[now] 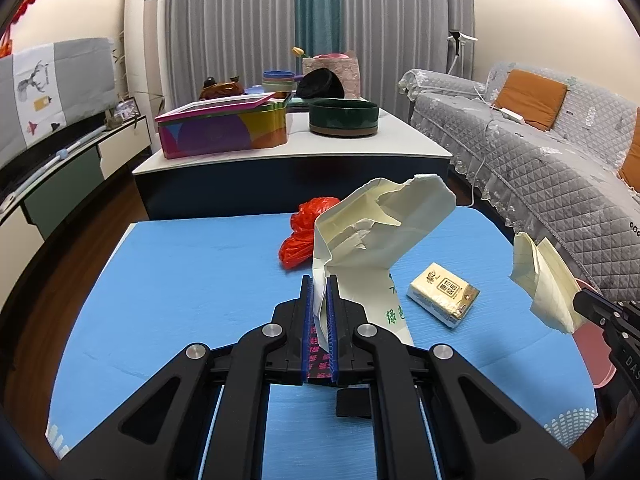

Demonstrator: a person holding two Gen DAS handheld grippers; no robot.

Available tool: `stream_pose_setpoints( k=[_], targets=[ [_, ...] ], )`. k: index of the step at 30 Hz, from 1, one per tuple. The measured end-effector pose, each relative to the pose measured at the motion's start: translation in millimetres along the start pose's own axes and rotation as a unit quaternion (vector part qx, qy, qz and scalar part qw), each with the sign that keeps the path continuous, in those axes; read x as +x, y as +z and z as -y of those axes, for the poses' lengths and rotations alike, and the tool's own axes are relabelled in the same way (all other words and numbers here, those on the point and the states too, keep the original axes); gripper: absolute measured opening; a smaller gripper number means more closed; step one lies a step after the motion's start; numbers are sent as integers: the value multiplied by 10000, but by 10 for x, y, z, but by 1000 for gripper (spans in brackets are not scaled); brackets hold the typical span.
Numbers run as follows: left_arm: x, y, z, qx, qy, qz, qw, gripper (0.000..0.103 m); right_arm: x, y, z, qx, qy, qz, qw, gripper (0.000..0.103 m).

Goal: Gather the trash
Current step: 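Carry both items over the pink bin and open both tools to drop them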

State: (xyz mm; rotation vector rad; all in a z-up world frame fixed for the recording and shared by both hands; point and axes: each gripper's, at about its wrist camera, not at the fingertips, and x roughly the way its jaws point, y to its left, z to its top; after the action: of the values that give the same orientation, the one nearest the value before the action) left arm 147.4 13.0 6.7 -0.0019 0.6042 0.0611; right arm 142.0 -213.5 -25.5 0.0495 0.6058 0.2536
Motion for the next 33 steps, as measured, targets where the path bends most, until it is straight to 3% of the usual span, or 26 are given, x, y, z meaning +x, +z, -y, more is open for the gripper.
stream_pose_setpoints(
  k=[33],
  targets=[
    [44,60,669,393,-516,64,9979,7,-255,1,531,474,-443,196,9977,2]
  ],
)
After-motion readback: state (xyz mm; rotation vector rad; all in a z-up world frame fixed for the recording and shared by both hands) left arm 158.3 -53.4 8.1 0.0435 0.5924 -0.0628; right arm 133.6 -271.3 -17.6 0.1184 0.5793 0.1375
